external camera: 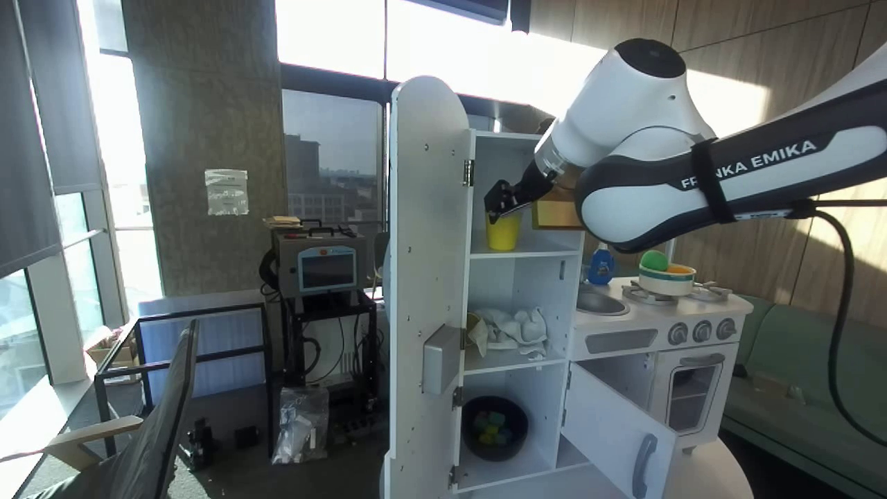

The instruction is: Remove the object from the shelf

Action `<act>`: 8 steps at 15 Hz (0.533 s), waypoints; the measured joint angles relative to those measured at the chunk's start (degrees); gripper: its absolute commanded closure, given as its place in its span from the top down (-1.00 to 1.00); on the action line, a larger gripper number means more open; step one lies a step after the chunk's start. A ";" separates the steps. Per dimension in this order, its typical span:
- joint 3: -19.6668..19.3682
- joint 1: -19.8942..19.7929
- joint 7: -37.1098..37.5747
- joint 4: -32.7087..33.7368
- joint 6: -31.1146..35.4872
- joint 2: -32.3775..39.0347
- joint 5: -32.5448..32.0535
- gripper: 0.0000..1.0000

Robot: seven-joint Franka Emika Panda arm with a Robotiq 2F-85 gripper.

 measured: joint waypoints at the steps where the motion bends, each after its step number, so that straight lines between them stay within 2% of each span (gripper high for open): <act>1: 0.75 -1.07 0.88 0.34 0.35 0.74 -0.97 1.00; 6: 5.18 -7.47 6.13 3.21 3.94 5.25 -7.00 1.00; 7: 6.32 -8.91 7.37 4.05 4.32 6.20 -8.39 0.87; 8: 7.43 -10.25 8.65 4.89 4.54 7.04 -9.78 0.47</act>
